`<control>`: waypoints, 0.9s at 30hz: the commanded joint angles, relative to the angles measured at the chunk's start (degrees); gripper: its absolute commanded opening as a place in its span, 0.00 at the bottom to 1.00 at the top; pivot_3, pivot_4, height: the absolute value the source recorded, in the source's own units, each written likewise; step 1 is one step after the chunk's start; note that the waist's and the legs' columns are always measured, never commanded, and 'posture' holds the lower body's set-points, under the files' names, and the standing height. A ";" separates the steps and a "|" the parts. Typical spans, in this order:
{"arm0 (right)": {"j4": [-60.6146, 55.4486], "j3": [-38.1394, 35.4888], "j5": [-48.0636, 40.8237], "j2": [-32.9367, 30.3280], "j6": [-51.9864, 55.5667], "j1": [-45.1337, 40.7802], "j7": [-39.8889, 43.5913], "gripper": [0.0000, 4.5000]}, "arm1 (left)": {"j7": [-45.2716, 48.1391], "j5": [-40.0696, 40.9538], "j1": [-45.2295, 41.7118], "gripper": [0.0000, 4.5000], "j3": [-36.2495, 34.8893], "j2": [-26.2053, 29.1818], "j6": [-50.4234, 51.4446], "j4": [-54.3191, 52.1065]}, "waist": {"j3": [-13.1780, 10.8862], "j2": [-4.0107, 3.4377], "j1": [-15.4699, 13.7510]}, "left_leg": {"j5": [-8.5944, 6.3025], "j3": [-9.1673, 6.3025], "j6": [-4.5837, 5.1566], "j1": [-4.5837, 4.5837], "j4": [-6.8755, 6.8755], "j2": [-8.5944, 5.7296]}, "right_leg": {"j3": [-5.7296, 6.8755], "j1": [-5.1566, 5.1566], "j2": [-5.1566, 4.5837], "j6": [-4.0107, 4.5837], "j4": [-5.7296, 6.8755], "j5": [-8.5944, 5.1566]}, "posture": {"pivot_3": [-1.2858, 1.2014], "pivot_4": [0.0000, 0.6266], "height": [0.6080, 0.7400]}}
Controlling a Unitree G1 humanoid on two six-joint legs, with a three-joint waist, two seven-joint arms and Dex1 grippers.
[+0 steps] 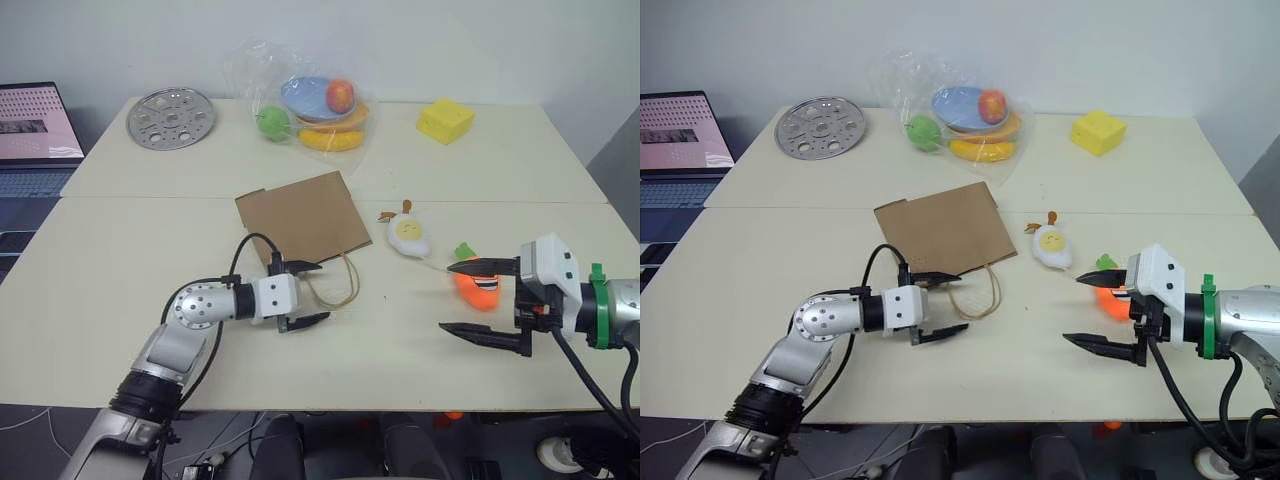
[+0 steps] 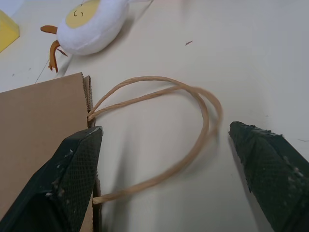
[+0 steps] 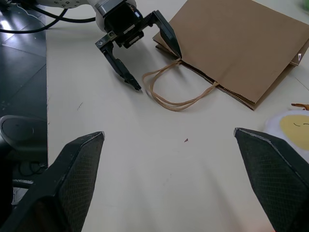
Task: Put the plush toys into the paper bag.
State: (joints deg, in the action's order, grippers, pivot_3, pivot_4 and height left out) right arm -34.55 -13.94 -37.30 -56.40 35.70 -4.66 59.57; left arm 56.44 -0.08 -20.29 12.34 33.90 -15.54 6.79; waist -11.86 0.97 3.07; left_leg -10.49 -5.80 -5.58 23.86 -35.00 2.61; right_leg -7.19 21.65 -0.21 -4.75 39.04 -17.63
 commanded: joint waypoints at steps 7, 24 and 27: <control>-1.55 -1.19 -0.50 -0.27 -0.91 0.85 -0.27 1.00 | -0.78 -0.47 -3.27 0.87 1.05 -2.46 -1.95 1.85 | 0.00 0.00 0.01 | 0.00 -0.03 0.00 -0.01 0.00 -0.01 | 0.02 -0.03 0.01 -0.01 0.00 0.00 | 0.52 0.24 1.00; -3.78 4.76 0.37 3.57 1.25 -4.08 -9.45 1.00 | 5.91 16.78 -5.05 0.00 -5.55 0.98 22.45 -8.96 | 0.00 0.00 0.29 | 0.00 -0.16 0.00 -0.01 0.00 0.03 | 0.11 -0.05 0.06 -0.07 0.02 -0.02 | 0.52 0.24 1.00; -3.35 7.45 1.92 5.19 1.81 -6.43 -12.05 1.00 | 6.31 22.16 -6.85 0.00 -8.27 2.39 30.64 -11.33 | 0.00 0.00 0.23 | 0.00 -0.21 0.00 -0.01 0.00 0.02 | 0.15 -0.07 0.05 -0.08 0.04 -0.03 | 0.52 0.24 1.00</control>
State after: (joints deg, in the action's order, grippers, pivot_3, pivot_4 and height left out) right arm -36.72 -6.87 -36.30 -51.33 37.68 -10.11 48.95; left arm 62.23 18.56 -25.69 6.40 35.57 11.68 -1.84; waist -11.86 0.98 3.30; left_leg -10.49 -6.02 -5.58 23.86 -35.01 2.63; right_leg -7.03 21.59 -0.15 -4.88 39.07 -17.69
